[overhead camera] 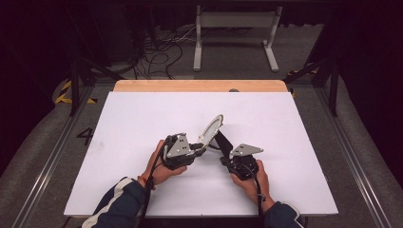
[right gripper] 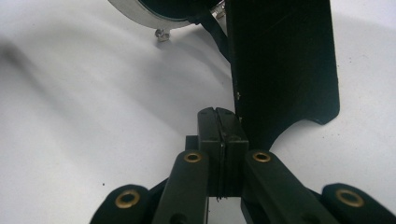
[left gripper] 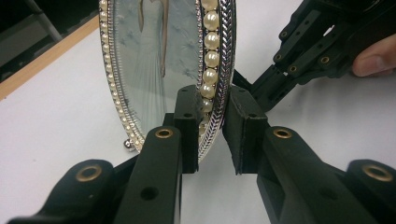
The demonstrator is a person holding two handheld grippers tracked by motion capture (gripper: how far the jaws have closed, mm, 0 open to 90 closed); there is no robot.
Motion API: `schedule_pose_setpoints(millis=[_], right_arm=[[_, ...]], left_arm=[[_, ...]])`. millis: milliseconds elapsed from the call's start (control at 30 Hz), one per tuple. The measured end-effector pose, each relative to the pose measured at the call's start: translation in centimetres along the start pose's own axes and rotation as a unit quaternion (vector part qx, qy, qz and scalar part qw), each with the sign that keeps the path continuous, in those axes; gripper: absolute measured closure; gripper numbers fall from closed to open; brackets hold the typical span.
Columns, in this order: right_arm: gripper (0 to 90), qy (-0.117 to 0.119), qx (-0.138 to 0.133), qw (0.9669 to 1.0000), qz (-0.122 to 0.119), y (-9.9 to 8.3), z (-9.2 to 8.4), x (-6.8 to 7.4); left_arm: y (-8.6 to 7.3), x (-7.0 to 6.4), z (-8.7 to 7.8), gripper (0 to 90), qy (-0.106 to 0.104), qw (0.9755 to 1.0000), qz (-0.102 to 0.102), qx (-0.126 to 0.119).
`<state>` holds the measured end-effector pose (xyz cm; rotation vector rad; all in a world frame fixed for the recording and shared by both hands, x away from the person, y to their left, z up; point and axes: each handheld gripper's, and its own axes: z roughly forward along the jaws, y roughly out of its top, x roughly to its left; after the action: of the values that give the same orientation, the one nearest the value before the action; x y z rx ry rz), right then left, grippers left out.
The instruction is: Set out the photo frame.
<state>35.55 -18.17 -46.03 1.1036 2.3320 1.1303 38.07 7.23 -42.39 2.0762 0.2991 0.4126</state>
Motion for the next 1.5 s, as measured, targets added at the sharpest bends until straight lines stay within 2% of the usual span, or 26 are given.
schedule_pose_setpoints(millis=[233, 300, 367, 467, 700, 900, 1267, 1400, 1500], right_arm=[[90.0, -0.003, 0.0, 1.0, 0.003, 0.0, 0.0, -0.2], [90.0, -0.004, 0.0, 1.0, 0.003, 0.0, -0.1, -0.2], [90.0, -0.005, 0.001, 1.0, 0.004, 0.0, -0.1, -0.3], [90.0, -0.006, 0.0, 1.0, 0.005, 0.0, -0.1, -0.4], [90.0, -0.011, 0.001, 0.9999, 0.006, 0.0, -0.2, -0.7], [90.0, -0.02, -0.003, 0.9998, 0.01, 0.0, -0.2, -1.0], [90.0, -0.027, -0.003, 0.9995, 0.014, 0.0, -0.4, -1.5], [90.0, -0.033, -0.006, 0.9993, 0.016, 0.0, -0.4, -1.8], [90.0, -0.036, -0.007, 0.9991, 0.018, 0.0, -0.5, -2.0]], left_arm=[[-0.5, 0.4, 0.2, 71.1, -0.004, 1.0, -0.005, -0.002], [-0.9, 0.7, 0.4, 69.9, -0.017, 0.9996, -0.022, -0.006], [-1.0, 0.7, 0.6, 69.1, -0.02, 0.9997, -0.016, 0.003], [-1.0, 0.6, 0.7, 68.8, -0.023, 0.9996, -0.013, 0.005], [-1.0, 0.6, 0.9, 68.9, -0.029, 0.9994, -0.021, 0.004], [-1.2, 0.6, 1.4, 66.2, -0.022, 0.9991, -0.014, 0.032], [-1.1, 0.5, 1.6, 65.5, -0.03, 0.9989, -0.024, 0.025], [-0.9, 0.3, 1.5, 66.0, -0.037, 0.9988, -0.03, 0.008], [-0.7, 0.1, 1.6, 66.3, -0.038, 0.999, -0.025, 0.008]])
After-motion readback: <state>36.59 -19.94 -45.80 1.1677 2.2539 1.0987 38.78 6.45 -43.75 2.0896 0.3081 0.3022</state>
